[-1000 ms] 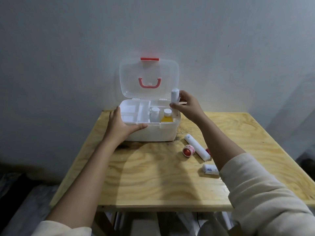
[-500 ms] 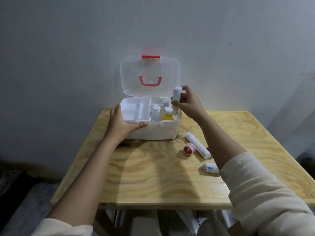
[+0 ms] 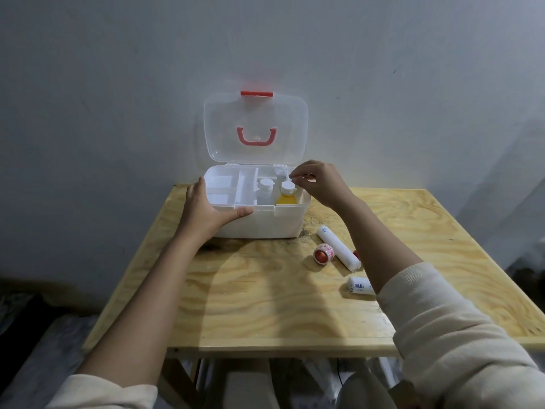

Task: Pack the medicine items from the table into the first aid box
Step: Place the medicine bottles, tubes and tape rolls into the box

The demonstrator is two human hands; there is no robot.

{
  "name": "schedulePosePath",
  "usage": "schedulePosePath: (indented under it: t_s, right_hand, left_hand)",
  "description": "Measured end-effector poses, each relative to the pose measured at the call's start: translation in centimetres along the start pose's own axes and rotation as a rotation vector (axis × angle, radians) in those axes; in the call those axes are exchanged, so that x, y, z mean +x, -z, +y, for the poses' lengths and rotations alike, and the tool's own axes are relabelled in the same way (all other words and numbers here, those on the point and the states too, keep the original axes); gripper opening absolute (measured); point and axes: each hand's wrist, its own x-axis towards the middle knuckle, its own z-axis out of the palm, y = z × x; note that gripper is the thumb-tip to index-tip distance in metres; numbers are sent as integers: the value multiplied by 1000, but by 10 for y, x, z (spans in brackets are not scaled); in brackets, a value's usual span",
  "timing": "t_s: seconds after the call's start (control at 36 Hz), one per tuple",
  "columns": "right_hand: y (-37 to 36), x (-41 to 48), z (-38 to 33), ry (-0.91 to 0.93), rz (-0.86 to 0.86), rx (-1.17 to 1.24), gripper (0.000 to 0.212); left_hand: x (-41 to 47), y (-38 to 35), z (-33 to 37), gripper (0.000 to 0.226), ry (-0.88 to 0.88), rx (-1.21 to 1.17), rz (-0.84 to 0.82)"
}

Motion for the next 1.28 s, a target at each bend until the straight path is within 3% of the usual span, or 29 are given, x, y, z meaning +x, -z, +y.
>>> schedulePosePath:
  t_s: [0.22, 0.42, 0.72, 0.89, 1.11, 1.28]
  right_hand:
    - [-1, 0, -2, -85, 63, 52, 15]
    - [0, -13, -7, -197, 90, 164, 25]
    - [20, -111, -3, -269, 187, 215, 22]
    - [22, -168, 0, -219, 99, 113, 25]
    - [4, -188, 1, -135, 28, -262, 40]
    - [-4, -168, 17, -226, 7, -319, 39]
  left_hand:
    - [0, 1, -1, 108, 21, -18, -14]
    - [-3, 0, 0, 105, 24, -30, 5]
    - [-15, -9, 8, 111, 62, -1, 74]
    - [-17, -11, 8, 105, 58, -36, 102]
    - [-20, -11, 10, 107, 53, -25, 94]
    - [-19, -9, 9, 105, 42, -4, 108]
